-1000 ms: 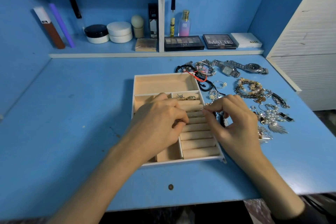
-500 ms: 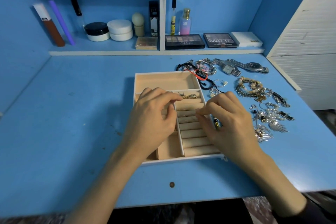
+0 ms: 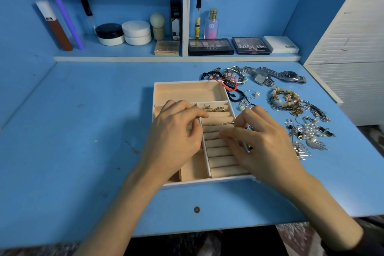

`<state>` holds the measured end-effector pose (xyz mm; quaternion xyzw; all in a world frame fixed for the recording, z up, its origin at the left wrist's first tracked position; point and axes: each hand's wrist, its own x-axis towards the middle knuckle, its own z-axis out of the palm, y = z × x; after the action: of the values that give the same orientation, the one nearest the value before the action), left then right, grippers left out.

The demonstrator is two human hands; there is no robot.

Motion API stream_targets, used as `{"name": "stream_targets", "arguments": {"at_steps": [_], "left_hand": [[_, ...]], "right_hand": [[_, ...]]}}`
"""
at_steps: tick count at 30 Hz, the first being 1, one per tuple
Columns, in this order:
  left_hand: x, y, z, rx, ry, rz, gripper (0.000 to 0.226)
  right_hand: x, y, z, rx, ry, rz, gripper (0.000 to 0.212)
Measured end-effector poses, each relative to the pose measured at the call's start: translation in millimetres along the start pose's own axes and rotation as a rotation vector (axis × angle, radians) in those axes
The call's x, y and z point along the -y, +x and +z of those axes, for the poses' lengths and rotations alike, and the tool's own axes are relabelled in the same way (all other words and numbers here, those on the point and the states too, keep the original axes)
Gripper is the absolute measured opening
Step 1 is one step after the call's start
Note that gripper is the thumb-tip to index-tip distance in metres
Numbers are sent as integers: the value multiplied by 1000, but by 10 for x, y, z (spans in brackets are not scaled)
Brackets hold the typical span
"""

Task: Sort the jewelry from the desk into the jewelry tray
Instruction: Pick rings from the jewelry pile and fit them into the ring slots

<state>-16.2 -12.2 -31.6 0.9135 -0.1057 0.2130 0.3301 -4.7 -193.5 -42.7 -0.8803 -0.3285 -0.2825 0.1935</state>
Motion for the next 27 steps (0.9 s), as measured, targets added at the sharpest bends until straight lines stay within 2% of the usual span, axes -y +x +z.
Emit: {"name": "stream_targets", "arguments": {"at_steps": [8, 19, 23, 27], "left_hand": [[5, -6, 0, 3, 15, 11, 24], [1, -9, 11, 3, 30, 14, 25], [3, -8, 15, 14, 20, 22, 23], [-12, 4, 18, 31, 5, 18, 21]], "right_hand": [[11, -96, -67, 46, -18, -7, 29], [29, -85, -72, 72, -12, 27, 33], [-21, -105, -70, 77, 81, 90, 31], [-213, -117, -148, -5, 131, 218, 29]]}}
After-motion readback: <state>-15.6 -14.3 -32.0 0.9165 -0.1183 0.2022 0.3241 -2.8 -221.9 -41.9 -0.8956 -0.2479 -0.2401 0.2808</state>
